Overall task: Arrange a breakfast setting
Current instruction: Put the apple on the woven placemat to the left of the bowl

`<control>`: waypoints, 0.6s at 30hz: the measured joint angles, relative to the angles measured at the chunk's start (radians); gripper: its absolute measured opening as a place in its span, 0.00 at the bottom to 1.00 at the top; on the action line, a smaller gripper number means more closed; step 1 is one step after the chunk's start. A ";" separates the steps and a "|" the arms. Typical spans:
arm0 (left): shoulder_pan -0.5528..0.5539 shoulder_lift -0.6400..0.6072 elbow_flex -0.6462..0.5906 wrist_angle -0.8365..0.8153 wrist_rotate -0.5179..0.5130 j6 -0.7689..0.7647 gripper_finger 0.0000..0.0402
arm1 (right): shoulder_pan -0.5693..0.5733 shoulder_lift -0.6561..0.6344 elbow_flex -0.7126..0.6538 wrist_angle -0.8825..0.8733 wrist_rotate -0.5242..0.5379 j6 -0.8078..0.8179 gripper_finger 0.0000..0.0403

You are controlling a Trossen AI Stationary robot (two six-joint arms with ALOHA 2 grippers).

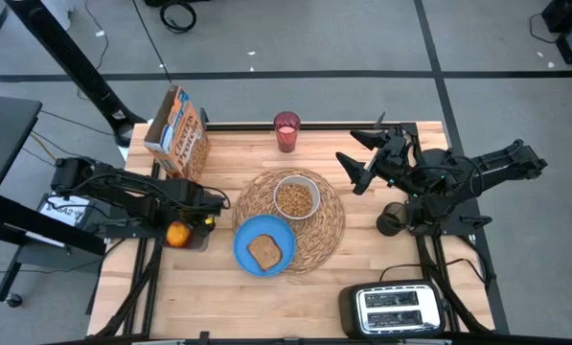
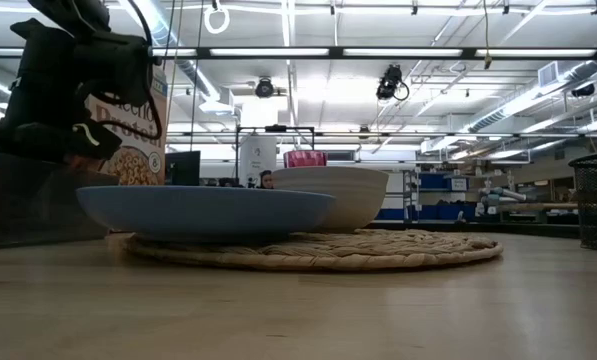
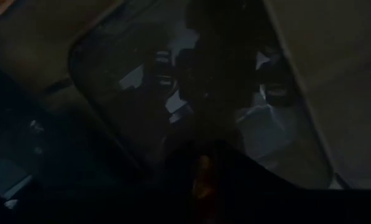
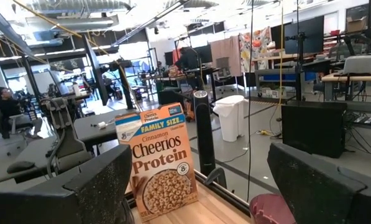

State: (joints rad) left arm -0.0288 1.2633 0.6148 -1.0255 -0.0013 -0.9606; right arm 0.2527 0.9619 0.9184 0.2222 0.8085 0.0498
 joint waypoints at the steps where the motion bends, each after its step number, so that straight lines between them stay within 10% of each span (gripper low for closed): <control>1: -0.003 0.000 0.001 0.002 0.000 0.001 0.13 | 0.000 0.000 0.000 0.000 0.000 0.000 0.94; 18: -0.131 -0.001 0.317 -0.272 -0.033 0.011 0.06 | 0.000 -0.046 0.000 0.000 0.010 -0.027 0.94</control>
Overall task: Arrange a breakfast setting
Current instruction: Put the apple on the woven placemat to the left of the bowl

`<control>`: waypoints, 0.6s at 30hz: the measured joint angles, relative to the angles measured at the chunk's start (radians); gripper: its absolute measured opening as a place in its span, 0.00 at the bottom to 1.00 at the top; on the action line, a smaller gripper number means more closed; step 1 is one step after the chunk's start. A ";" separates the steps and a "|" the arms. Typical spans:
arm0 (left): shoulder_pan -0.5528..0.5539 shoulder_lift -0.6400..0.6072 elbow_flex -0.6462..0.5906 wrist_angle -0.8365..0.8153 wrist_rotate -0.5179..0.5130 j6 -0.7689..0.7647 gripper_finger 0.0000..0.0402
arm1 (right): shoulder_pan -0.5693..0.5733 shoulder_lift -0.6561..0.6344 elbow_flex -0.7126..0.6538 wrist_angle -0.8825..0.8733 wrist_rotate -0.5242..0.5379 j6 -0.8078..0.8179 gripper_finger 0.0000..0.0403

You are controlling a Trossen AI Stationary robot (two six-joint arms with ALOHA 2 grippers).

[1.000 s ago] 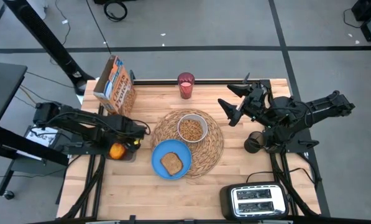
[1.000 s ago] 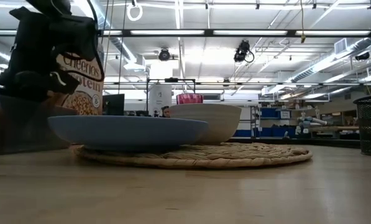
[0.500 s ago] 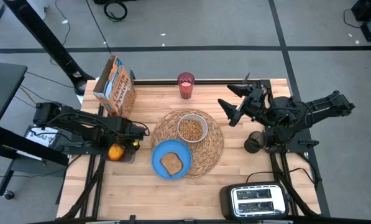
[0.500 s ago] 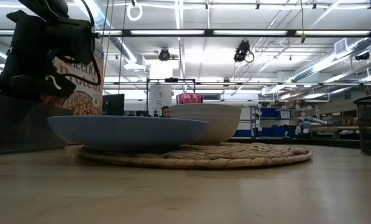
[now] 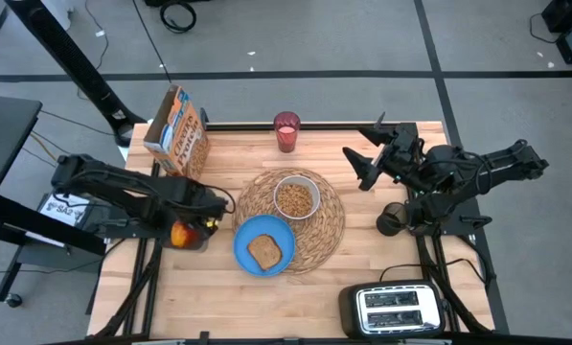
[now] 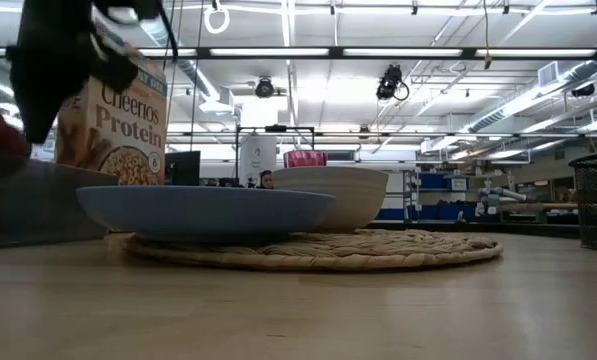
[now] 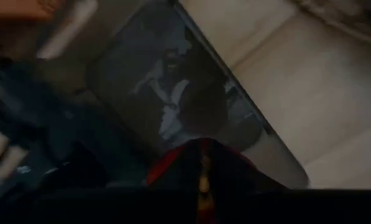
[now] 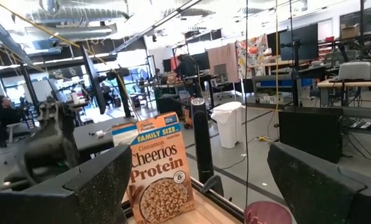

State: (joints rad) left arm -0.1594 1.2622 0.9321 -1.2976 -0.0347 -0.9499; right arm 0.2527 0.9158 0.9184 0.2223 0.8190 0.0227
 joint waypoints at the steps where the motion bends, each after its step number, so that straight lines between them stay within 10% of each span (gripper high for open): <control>1: -0.017 -0.005 0.039 -0.032 -0.020 -0.005 0.05 | 0.000 0.000 0.000 0.000 0.000 0.000 0.94; 13: -0.146 -0.083 0.252 0.194 -0.565 0.075 0.05 | 0.000 0.000 0.000 0.000 0.001 0.003 0.94; 18: -0.062 0.002 0.219 0.438 -0.620 0.275 0.05 | 0.000 0.000 0.000 0.005 0.000 0.004 0.94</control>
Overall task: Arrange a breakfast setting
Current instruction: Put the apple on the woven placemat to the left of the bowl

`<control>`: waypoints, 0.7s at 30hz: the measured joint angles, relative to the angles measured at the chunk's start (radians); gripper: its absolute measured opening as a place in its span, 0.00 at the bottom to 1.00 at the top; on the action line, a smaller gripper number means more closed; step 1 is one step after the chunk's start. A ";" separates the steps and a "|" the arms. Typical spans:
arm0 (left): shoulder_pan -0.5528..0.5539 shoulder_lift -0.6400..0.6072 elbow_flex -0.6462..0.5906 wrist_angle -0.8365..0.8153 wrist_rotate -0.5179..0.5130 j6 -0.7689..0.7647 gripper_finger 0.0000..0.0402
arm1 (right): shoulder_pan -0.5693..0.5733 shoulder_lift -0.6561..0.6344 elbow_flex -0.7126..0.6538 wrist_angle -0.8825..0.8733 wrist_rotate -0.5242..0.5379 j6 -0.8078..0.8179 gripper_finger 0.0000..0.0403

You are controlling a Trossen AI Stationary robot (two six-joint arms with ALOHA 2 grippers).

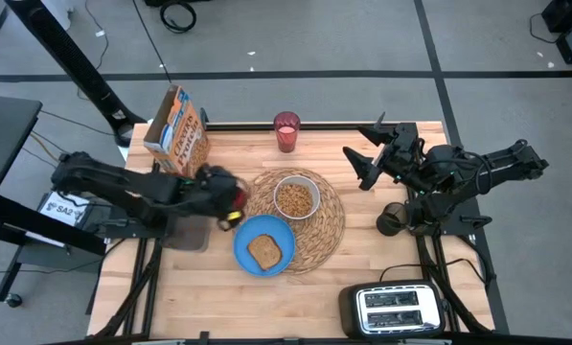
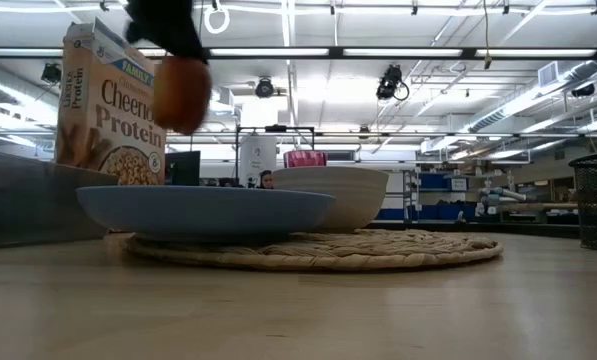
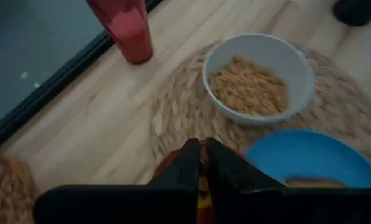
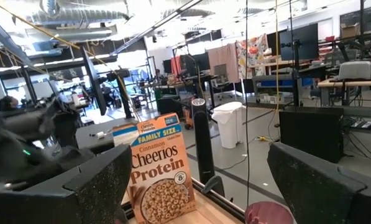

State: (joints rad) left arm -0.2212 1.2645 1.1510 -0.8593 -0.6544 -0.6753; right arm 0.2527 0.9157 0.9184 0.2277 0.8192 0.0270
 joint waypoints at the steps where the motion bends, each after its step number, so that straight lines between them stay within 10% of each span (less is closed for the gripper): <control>1: 0.029 0.025 -0.003 0.035 0.003 0.026 0.05 | 0.000 0.000 0.000 0.002 0.000 0.004 0.94; 10: 0.291 0.227 -0.005 0.227 0.126 0.084 0.06 | 0.019 0.000 0.000 0.002 0.000 0.051 0.94; 21: 0.331 0.412 -0.005 0.348 0.150 -0.005 0.06 | 0.029 0.000 0.000 -0.005 0.014 0.050 0.94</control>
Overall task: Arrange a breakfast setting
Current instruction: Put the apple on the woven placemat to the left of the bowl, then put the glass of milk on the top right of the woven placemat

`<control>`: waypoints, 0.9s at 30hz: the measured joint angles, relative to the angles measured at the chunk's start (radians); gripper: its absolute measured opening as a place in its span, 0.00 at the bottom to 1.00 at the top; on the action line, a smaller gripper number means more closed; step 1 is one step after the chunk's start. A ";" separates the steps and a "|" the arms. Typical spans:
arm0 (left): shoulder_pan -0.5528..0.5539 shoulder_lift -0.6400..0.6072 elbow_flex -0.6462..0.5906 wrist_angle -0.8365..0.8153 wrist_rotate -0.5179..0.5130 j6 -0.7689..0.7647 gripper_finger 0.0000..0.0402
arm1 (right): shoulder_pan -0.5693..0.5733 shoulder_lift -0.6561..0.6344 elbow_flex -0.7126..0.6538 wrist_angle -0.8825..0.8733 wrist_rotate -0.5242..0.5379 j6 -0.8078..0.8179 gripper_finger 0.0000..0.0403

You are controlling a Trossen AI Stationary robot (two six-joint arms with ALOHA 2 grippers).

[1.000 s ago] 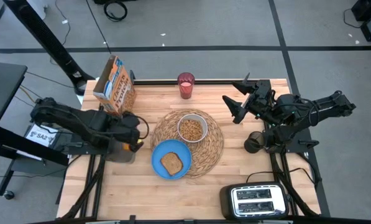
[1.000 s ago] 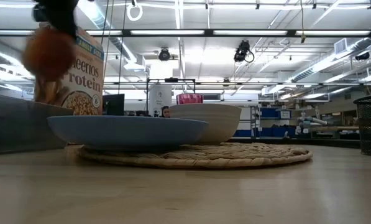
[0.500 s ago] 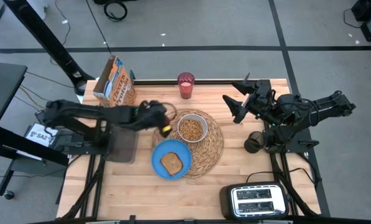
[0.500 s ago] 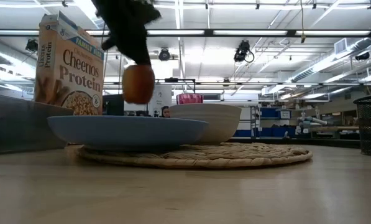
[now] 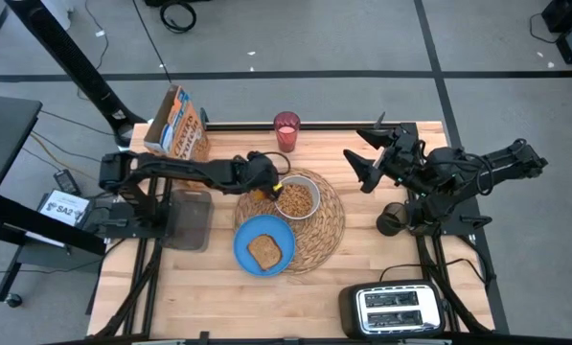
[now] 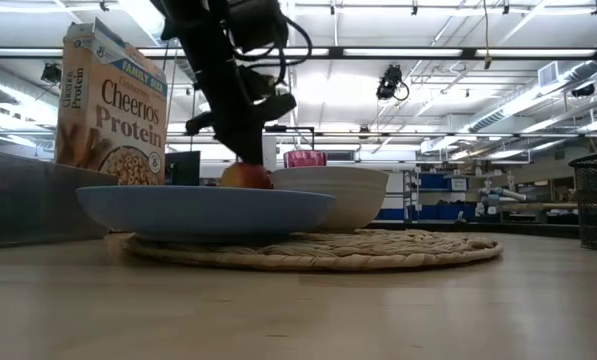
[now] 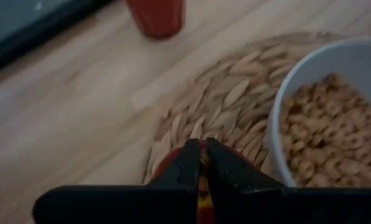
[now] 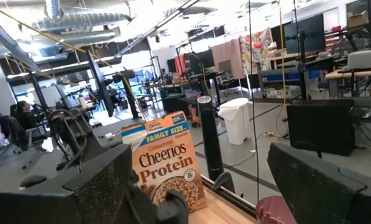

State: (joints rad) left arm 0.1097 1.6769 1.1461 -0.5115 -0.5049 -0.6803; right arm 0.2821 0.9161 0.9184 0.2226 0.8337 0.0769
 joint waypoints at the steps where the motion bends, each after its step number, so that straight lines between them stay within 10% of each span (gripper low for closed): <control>1: 0.000 0.008 0.000 -0.007 0.008 -0.014 0.06 | 0.000 0.000 0.000 0.000 0.000 0.000 0.94; 27: -0.019 -0.055 -0.001 -0.079 0.103 -0.040 0.36 | -0.001 0.038 0.001 -0.126 -0.061 0.011 0.93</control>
State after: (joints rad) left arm 0.0910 1.6219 1.1454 -0.5901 -0.4023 -0.7198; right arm 0.2816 0.9542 0.9196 0.0967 0.7726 0.0875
